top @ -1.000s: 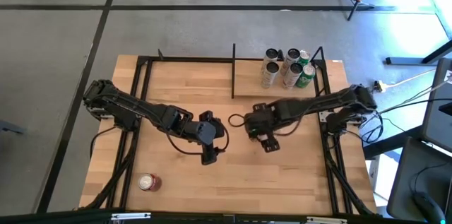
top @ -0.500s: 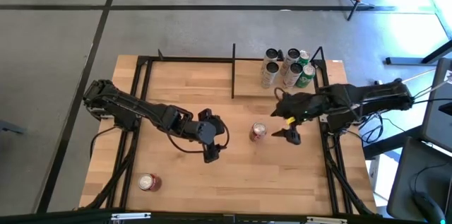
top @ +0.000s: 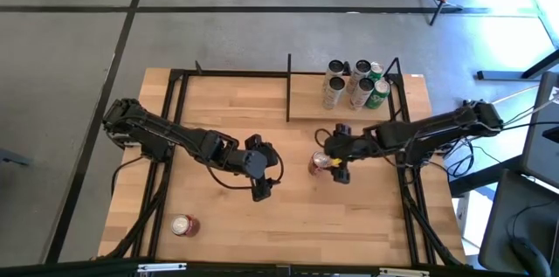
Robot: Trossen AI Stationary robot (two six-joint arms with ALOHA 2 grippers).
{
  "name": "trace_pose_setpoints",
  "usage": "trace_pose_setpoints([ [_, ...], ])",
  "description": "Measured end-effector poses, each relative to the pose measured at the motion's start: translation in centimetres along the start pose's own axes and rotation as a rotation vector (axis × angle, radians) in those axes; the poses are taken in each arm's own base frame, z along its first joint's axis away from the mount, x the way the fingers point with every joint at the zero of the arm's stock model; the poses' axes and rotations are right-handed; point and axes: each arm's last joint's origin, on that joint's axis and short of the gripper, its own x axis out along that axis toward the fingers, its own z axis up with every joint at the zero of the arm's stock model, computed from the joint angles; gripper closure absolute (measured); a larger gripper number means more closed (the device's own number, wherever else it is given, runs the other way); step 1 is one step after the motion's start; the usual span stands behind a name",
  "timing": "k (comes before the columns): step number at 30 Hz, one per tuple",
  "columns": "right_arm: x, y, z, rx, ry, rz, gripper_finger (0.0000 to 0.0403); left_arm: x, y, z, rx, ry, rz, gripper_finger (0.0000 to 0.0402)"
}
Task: Place canned beverage on shelf
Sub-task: Put the top red soda can on the shelf
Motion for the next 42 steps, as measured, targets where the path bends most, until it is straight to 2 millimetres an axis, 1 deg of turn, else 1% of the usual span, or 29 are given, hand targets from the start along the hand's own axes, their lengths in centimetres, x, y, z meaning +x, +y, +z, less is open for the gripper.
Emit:
trace_pose_setpoints([
  [3, 1.6, 0.4, 0.4, -0.026, -0.003, -0.002, 0.0043, 0.0, 0.0, 0.0, -0.002, -0.001, 0.001, 0.0083],
  [6, 3.1, 0.6, 0.3, -0.037, 0.034, 0.001, 0.0043, 0.0, 0.0, 0.0, -0.016, 0.004, 0.003, 0.0083],
  [9, 4.0, 0.7, 0.0, -0.045, 0.08, 0.005, 0.0045, 0.0, 0.0, -0.1, -0.016, 0.015, 0.0, 0.0083],
  [11, 4.2, 0.7, -0.2, -0.051, 0.106, 0.005, 0.0062, -0.1, 0.1, -0.2, -0.017, 0.019, 0.0, 0.0083],
  [12, 4.2, 0.7, -0.2, -0.055, 0.107, 0.008, 0.0077, -0.2, 0.1, -0.1, -0.017, 0.017, -0.001, 0.0083],
  [15, 3.9, 0.5, 0.2, -0.091, 0.107, 0.018, 0.014, -0.7, 0.4, -0.1, -0.007, 0.036, -0.006, 0.0083],
  [16, 3.7, 0.4, 0.3, -0.104, 0.115, 0.016, 0.0148, -1.0, 0.6, -0.3, 0.016, 0.065, -0.014, 0.0083],
  [19, 2.9, -0.1, 1.4, -0.124, 0.115, 0.024, 0.0148, -2.9, 1.5, -0.4, 0.04, 0.099, -0.035, 0.0083],
  [23, 0.6, -1.4, 4.2, -0.124, 0.07, 0.024, 0.0148, -6.2, 3.3, 0.0, 0.035, 0.07, -0.025, 0.0083],
  [27, -2.5, -3.7, 7.4, -0.111, -0.008, -0.009, 0.0148, -9.6, 4.9, 0.6, 0.068, -0.028, -0.035, 0.0083],
  [30, -5.0, -6.6, 9.6, -0.045, -0.096, -0.076, 0.0148, -11.8, 6.4, 0.8, 0.109, -0.092, -0.023, 0.0083],
  [33, -7.0, -9.7, 10.8, 0.003, -0.149, -0.15, 0.0148, -14.0, 7.9, 1.0, 0.141, -0.161, 0.002, 0.0083],
  [36, -7.9, -12.7, 11.3, 0.021, -0.16, -0.225, 0.0148, -15.8, 9.3, 0.8, 0.167, -0.198, 0.019, 0.0083],
  [38, -7.9, -14.7, 11.2, 0.044, -0.145, -0.251, 0.0148, -16.5, 10.0, 0.6, 0.152, -0.206, 0.031, 0.0083],
  [42, -6.8, -18.0, 11.2, 0.093, -0.12, -0.251, 0.0148, -17.4, 11.0, 0.3, 0.138, -0.207, 0.063, 0.0083],
])
